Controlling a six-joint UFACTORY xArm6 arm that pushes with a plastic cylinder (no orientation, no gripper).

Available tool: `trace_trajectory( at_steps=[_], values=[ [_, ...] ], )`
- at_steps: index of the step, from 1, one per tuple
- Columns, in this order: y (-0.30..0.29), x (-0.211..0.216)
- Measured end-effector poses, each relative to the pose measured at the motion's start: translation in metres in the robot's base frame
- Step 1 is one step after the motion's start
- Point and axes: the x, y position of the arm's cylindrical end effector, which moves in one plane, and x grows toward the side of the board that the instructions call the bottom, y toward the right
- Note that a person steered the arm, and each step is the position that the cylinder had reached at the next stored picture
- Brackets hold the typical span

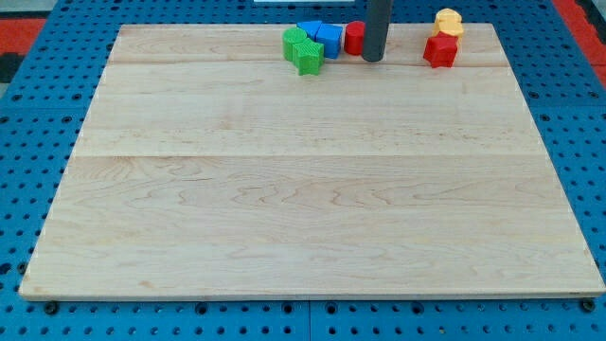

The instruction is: Move the red circle to left and down

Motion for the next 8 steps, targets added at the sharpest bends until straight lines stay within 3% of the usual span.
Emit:
trace_trajectory(
  at_steps=[4, 8],
  values=[
    [0.019, -0.003],
    [-0.003, -0.07]
  ],
)
